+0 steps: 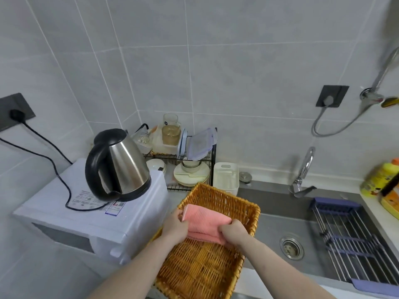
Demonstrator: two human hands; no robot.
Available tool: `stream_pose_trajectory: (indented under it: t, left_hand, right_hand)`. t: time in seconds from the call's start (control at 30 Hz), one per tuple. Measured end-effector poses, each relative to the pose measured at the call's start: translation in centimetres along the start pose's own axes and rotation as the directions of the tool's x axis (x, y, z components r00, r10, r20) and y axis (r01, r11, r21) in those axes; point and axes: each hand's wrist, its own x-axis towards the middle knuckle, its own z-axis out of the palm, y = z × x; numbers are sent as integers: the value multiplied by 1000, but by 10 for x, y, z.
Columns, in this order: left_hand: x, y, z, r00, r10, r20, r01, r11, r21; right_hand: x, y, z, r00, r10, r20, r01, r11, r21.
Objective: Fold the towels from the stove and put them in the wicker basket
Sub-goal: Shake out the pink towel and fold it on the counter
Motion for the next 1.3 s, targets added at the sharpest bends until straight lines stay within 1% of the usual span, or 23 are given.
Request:
stream_pose_trajectory:
  t: [0.1,0.23,0.33,0.43,0.5,0.57,0.67,0.73,0.8,0.87,0.97,1.07,1.13,1.2,1.27,1.3]
  left_hand:
    - [26,9,10,998,-27,53,23,998,62]
    - [59,10,27,993,-52,106,44,996,77]
    - [88,2,46,983,-55,174,40,995,89]
    - [116,-10,64,974,-30,225,5,994,110]
    - [133,-18,75,968,-31,249,1,993,120]
    - [148,-26,86,956,-58,288,25,993,117]
    - [162,-36,100,942,-78,328,37,991,128]
    - [152,-25,90,934,-76,350,30,990,137]
    - [149,-21,86,920,-75,384,14,987,157]
    - [147,-18,83,916,-42,398,-29,985,169]
    - [139,-20,82,921,39,388,-139,962,234]
    - [123,-25,81,923,165,346,-279,908,311]
    - [113,-28,79,901,291,321,-410,810,419]
    - [110,-29,80,847,391,360,-529,681,506]
    - [110,-28,82,801,408,438,-598,589,544]
    - [112,-27,82,790,391,472,-611,565,554]
  right_hand:
    - [28,-8,4,1000,19,22,-19,1000,-6]
    - [60,-4,13,996,93,18,-93,995,23]
    - [78,0,19,989,145,-20,-145,989,31]
    - [86,-3,19,981,181,-70,-184,982,-33]
    - [93,-3,21,966,224,-131,-226,974,4]
    - [98,-4,24,949,268,-165,-265,963,38]
    - [105,-3,30,936,305,-177,-292,952,95]
    - [108,-3,32,930,317,-186,-298,947,123]
    - [110,-1,33,927,312,-209,-286,947,148]
    - [112,4,35,923,314,-223,-278,944,181]
    - [106,4,37,927,282,-248,-237,951,197]
    - [102,5,38,934,235,-269,-192,965,177]
    - [102,9,39,937,217,-274,-178,971,161]
    - [103,10,38,939,202,-277,-164,974,156]
    - [103,12,37,940,189,-285,-152,977,148]
    - [103,13,38,939,166,-299,-136,983,122]
